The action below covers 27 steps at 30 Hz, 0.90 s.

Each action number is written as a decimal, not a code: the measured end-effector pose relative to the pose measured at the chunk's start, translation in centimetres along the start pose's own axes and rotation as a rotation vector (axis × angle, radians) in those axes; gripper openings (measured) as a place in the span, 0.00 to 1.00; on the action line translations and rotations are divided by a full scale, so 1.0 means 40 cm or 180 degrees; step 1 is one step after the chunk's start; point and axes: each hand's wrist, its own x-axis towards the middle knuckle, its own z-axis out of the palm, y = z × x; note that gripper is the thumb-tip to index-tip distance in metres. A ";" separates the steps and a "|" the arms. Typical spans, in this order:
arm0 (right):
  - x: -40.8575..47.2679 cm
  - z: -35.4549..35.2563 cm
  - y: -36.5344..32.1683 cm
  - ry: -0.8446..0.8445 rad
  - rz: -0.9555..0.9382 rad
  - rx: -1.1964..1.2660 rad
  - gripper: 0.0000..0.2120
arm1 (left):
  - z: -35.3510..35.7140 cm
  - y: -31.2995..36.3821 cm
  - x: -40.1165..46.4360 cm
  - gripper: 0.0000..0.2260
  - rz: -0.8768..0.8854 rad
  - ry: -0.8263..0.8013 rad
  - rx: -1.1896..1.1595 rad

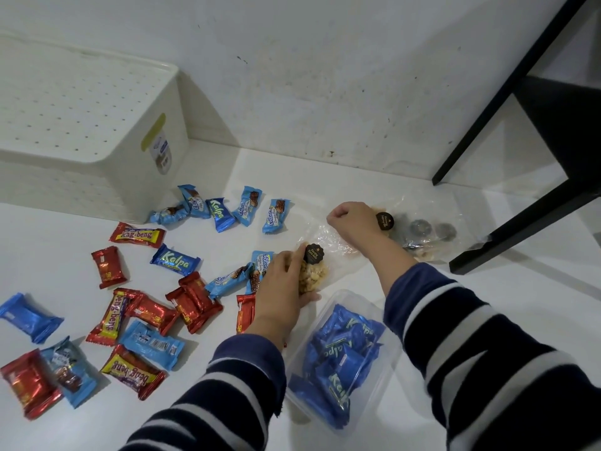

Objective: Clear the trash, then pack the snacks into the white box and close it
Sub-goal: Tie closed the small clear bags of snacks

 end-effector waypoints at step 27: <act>-0.014 -0.042 -0.008 -0.0483 0.0129 0.0094 0.18 | 0.004 0.013 0.007 0.41 -0.0253 -0.0047 0.0058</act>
